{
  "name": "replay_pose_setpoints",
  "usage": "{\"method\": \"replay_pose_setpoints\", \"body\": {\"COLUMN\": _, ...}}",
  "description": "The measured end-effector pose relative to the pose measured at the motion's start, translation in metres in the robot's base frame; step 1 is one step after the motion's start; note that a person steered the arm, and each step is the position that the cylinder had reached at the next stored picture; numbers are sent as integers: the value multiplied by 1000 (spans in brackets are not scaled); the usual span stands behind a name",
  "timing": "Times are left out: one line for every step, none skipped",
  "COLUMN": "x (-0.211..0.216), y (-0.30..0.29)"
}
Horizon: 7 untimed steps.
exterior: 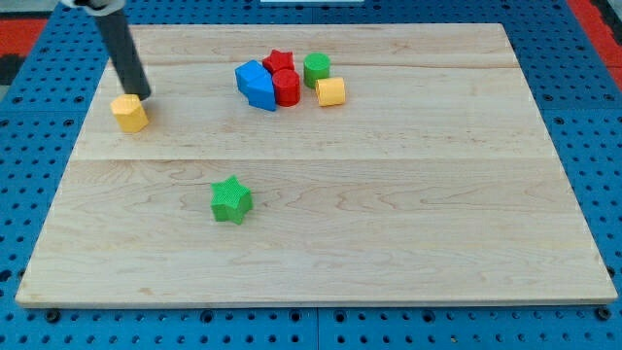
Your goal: Move the blue triangle to the left
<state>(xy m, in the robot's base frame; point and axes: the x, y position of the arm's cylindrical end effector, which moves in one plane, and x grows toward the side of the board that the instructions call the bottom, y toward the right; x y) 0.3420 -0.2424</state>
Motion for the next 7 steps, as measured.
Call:
{"method": "replay_pose_setpoints", "body": {"x": 17, "y": -11}}
{"method": "replay_pose_setpoints", "body": {"x": 40, "y": -2}}
{"method": "replay_pose_setpoints", "body": {"x": 52, "y": 12}}
{"method": "replay_pose_setpoints", "body": {"x": 64, "y": 53}}
{"method": "replay_pose_setpoints", "body": {"x": 51, "y": 151}}
{"method": "replay_pose_setpoints", "body": {"x": 34, "y": 164}}
{"method": "replay_pose_setpoints", "body": {"x": 19, "y": 194}}
